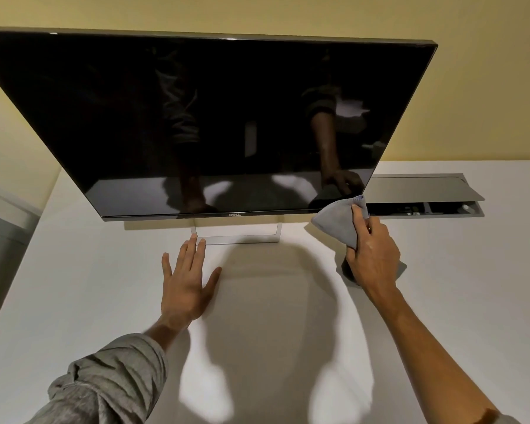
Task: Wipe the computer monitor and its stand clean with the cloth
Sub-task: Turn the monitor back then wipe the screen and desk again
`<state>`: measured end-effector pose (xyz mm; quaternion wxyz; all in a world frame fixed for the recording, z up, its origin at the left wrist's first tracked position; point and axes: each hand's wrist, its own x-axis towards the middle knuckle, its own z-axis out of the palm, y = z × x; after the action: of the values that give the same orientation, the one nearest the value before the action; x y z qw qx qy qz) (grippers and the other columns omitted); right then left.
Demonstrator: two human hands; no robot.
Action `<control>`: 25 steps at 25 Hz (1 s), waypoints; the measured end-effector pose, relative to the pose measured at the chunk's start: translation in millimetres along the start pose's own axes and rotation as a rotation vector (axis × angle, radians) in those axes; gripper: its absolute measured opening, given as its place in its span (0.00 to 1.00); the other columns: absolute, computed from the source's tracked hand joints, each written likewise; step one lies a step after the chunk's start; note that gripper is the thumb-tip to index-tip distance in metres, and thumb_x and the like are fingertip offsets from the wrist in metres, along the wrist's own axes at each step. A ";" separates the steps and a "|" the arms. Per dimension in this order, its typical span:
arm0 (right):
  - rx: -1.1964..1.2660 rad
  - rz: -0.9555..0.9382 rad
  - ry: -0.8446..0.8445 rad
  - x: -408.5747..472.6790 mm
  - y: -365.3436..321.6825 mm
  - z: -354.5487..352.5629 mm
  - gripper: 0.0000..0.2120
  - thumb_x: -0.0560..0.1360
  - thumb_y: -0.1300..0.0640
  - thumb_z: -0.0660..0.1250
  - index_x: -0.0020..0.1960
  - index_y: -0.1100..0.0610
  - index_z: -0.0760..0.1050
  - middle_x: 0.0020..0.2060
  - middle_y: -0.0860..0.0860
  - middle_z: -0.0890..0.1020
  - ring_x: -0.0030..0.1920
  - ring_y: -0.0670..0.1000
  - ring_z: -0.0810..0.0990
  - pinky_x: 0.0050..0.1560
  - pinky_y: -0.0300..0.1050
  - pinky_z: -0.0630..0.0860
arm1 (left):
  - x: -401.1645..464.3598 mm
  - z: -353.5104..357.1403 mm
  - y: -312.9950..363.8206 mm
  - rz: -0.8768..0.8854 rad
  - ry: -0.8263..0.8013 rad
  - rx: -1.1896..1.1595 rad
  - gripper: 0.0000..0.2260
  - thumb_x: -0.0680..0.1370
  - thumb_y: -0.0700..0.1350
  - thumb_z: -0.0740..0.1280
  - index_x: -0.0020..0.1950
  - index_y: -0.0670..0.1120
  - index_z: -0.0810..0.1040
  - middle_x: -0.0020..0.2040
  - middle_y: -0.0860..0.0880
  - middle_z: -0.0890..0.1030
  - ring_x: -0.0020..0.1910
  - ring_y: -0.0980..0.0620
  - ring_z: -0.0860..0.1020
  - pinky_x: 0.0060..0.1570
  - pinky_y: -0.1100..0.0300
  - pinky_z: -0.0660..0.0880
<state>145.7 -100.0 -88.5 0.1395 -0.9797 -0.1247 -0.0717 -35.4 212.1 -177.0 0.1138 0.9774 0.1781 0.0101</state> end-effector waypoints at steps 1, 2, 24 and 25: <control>0.007 0.022 -0.012 1.3 2.6 0.8 0.29 0.75 0.44 0.62 0.72 0.57 0.67 0.49 0.60 0.78 0.44 0.57 0.77 0.41 0.50 0.75 | 0.2 -0.1 0.3 0.001 0.003 -0.005 0.32 0.81 0.64 0.45 0.80 0.47 0.54 0.81 0.48 0.53 0.79 0.48 0.54 0.75 0.39 0.46; 0.038 0.059 -0.022 2.4 3.2 0.0 0.30 0.75 0.42 0.60 0.71 0.58 0.68 0.49 0.60 0.78 0.45 0.57 0.78 0.43 0.51 0.76 | 0.4 -0.1 0.4 0.003 0.003 -0.010 0.32 0.81 0.64 0.45 0.80 0.47 0.55 0.81 0.48 0.54 0.79 0.48 0.55 0.75 0.39 0.46; 0.062 0.057 -0.191 -3.7 -17.7 -0.5 0.31 0.75 0.53 0.68 0.74 0.54 0.60 0.54 0.56 0.76 0.49 0.58 0.76 0.46 0.57 0.79 | 0.9 0.3 0.9 0.011 0.014 -0.003 0.32 0.81 0.64 0.46 0.79 0.46 0.56 0.80 0.47 0.55 0.78 0.46 0.57 0.74 0.38 0.48; -0.036 0.000 -0.131 -5.1 -9.5 -2.2 0.33 0.74 0.54 0.69 0.75 0.54 0.60 0.50 0.58 0.76 0.45 0.59 0.76 0.38 0.54 0.78 | 0.8 0.4 0.7 0.010 0.016 -0.002 0.32 0.81 0.63 0.47 0.79 0.45 0.57 0.80 0.47 0.56 0.78 0.46 0.57 0.74 0.37 0.48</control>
<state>138.1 -92.9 -84.9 0.1136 -0.9847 -0.1321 -0.0094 -34.4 211.6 -177.2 0.1134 0.9780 0.1740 0.0189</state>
